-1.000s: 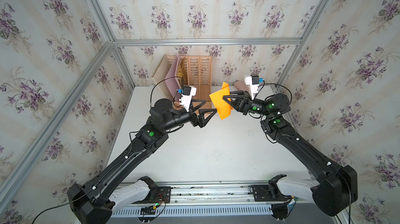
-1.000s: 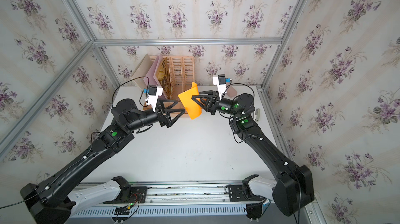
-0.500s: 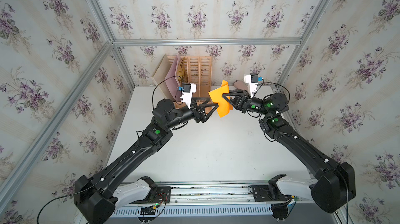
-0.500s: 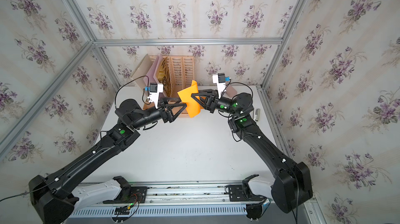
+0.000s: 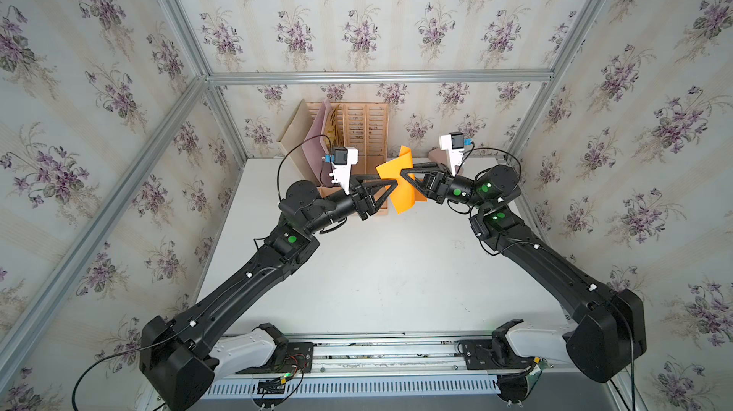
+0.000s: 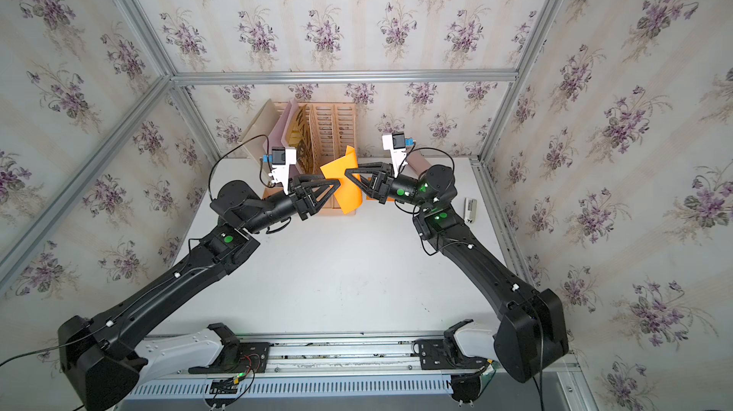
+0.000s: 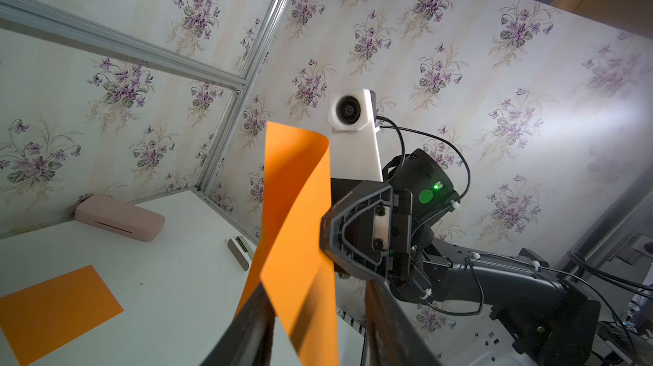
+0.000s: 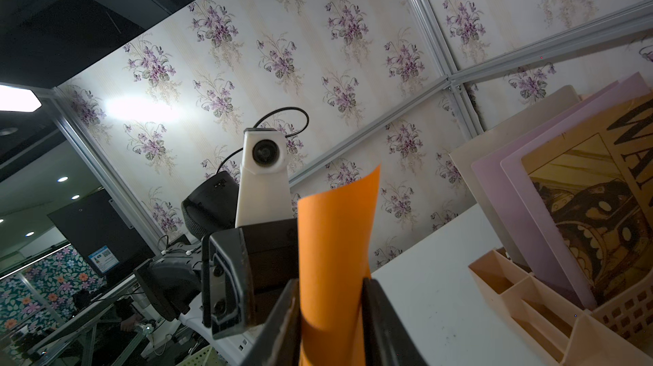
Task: Fold the square paper along the opposite sides
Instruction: Pick up the paper from the center of the board.
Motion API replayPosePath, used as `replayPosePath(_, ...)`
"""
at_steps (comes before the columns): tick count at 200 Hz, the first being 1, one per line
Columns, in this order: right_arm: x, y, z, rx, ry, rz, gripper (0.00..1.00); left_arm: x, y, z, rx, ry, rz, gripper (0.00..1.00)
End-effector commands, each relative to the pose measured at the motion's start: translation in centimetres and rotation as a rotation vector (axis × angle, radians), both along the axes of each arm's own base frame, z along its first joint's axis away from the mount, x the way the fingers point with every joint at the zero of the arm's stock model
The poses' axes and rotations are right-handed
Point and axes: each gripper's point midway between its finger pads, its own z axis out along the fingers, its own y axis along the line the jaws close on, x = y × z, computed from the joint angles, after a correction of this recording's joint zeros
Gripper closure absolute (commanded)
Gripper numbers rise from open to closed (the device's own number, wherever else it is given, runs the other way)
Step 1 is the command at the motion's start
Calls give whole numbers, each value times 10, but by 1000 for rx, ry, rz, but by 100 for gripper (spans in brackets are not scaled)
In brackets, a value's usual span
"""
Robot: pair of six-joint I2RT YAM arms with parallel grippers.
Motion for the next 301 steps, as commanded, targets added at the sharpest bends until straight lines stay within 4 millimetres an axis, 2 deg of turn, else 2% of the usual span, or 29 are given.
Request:
replayPosePath(1,0,0,5,10,-8,-5,67,-2,3,15,-37,-46,5,59)
replayPosePath(60,0,1,6,14,-7,-8,67,1,2,11,-40,-38,9,68)
replayPosePath(203,-1,4,8,42,8,-4,67,5,5,13,-93,-48,36,76)
replayPosePath(261,-2,4,8,43,8,-4,68,5,5,13,-96,-45,30,89)
replayPosePath(283,-2,4,8,43,8,-3,67,5,5,12,-93,-41,32,100)
replayPosePath(301,-4,5,8,39,8,1,64,6,5,12,-90,-35,36,100)
